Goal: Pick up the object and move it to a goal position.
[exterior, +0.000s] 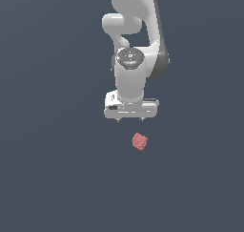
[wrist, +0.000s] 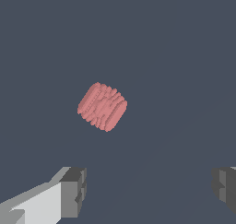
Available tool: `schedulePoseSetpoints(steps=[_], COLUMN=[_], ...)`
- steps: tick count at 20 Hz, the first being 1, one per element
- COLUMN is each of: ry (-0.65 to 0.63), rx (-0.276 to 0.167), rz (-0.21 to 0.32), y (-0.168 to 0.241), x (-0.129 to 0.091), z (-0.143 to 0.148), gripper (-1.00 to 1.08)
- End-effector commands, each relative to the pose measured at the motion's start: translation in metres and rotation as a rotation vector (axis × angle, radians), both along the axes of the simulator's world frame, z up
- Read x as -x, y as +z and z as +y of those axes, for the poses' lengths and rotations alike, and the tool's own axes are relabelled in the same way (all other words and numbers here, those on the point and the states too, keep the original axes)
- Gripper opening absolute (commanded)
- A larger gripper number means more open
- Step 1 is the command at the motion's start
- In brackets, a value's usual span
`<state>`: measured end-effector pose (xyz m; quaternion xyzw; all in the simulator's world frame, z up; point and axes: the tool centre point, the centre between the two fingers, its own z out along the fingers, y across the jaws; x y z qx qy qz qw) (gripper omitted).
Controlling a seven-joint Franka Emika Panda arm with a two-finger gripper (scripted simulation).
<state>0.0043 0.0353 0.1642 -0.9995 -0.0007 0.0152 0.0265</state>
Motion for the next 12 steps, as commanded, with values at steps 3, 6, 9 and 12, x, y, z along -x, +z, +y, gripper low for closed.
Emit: schedulePoseSetpoints(steps=[3, 6, 9, 12], ry=[-0.025, -0.057, -0.098, -0.150], rx=[0.001, 0.004, 0.007, 0.011], rz=[0.001, 0.002, 0.002, 0.003], y=[-0.003, -0.007, -0.012, -0.018], x=[-0.002, -0.004, -0.008, -0.012], z=[0.002, 0.005, 0.008, 0.012], gripper=[1.00, 1.00, 1.00, 1.00])
